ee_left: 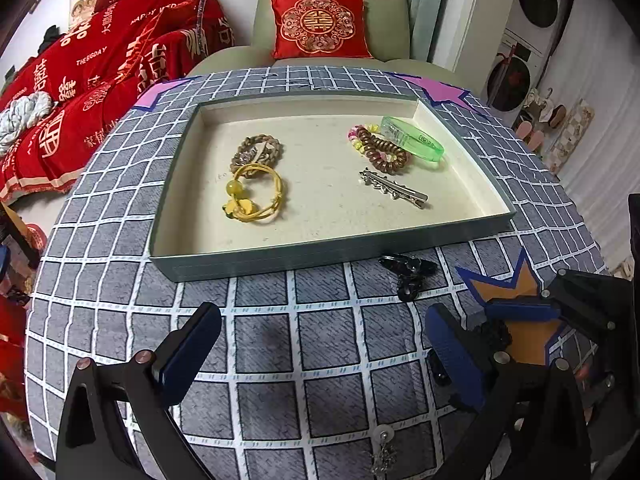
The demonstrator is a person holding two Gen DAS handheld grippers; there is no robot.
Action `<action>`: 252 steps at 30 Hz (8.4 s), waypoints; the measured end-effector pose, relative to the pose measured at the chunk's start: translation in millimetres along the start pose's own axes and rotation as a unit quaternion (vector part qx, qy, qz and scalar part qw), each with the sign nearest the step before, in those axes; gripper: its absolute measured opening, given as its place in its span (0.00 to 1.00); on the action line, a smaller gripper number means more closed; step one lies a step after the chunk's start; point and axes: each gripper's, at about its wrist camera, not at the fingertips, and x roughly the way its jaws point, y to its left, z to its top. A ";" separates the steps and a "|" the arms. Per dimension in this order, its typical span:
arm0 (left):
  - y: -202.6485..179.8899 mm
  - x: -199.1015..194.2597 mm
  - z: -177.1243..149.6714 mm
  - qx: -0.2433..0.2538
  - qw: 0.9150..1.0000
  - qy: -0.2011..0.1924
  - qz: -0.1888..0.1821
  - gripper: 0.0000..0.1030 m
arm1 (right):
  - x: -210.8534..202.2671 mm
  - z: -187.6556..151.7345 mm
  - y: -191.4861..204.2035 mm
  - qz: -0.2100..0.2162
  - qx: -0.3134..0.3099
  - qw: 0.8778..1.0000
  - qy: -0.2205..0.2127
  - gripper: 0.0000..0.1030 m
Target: Organize jewelry
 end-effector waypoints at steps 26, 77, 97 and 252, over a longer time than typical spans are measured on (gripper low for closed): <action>-47.4 33.2 4.7 0.052 0.998 0.010 -0.018 0.47 | -9.7 -23.7 11.9 -0.013 0.008 1.000 -0.016 0.52; 17.8 -52.5 -18.4 -0.002 0.999 -0.049 0.023 0.25 | -65.9 -31.1 -30.8 -0.032 0.322 0.944 -0.065 0.42; 54.0 -50.9 29.2 -0.022 0.997 -0.069 0.036 0.25 | -78.7 35.3 -65.9 -0.058 0.324 0.939 -0.104 0.42; 14.2 -81.5 -26.4 -0.019 0.991 -0.061 0.114 1.00 | -93.8 23.4 5.6 -0.161 0.228 0.953 -0.120 1.00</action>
